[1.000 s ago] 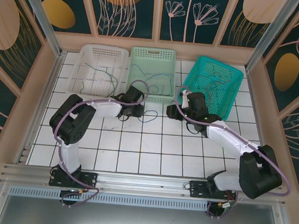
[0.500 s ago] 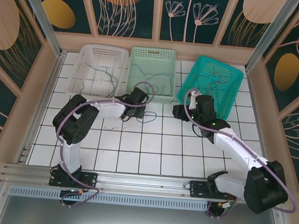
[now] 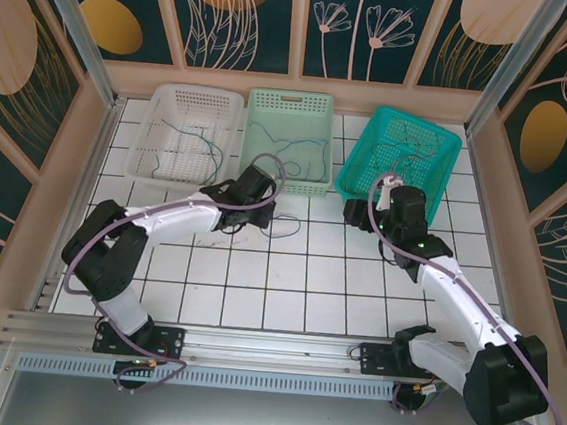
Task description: Untangle the cables
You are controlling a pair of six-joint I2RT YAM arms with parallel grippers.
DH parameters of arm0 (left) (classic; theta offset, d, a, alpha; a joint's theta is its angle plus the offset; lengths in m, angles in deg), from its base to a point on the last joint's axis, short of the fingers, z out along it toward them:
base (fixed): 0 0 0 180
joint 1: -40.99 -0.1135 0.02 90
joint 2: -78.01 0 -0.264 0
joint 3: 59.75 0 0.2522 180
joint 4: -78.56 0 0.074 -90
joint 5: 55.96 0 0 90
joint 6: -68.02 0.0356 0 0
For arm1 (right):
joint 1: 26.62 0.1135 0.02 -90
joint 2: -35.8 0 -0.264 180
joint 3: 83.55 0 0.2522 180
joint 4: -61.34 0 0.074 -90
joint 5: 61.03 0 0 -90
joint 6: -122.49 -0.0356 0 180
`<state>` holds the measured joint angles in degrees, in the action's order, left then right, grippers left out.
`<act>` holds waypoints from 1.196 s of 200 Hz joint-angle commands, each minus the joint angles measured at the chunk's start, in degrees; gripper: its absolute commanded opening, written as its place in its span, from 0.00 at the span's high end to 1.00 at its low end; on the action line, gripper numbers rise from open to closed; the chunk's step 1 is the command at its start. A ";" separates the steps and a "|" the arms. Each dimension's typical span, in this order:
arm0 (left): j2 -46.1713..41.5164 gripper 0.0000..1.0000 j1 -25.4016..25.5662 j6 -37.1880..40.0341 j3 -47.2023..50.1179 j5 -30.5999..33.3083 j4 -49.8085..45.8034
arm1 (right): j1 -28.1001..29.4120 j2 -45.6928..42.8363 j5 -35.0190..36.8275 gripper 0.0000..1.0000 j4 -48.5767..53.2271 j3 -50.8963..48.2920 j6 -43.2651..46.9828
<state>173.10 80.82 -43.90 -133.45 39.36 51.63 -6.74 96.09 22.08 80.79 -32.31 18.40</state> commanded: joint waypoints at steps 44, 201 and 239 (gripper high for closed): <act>-2.54 1.00 0.37 6.70 -12.49 10.99 -4.76 | -2.12 -2.23 -0.11 0.33 -0.31 -2.28 -1.54; 29.32 1.00 -9.51 17.34 -42.44 6.90 -4.15 | -3.00 -5.52 2.04 0.32 0.71 -5.67 -3.17; 28.64 0.46 -9.51 16.16 -39.97 7.46 -3.86 | -3.26 -6.14 5.18 0.30 2.08 -5.04 -3.05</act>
<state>202.41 71.23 -27.68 -174.43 46.75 47.74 -9.36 91.28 24.11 81.71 -38.04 15.80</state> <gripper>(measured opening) 0.355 0.696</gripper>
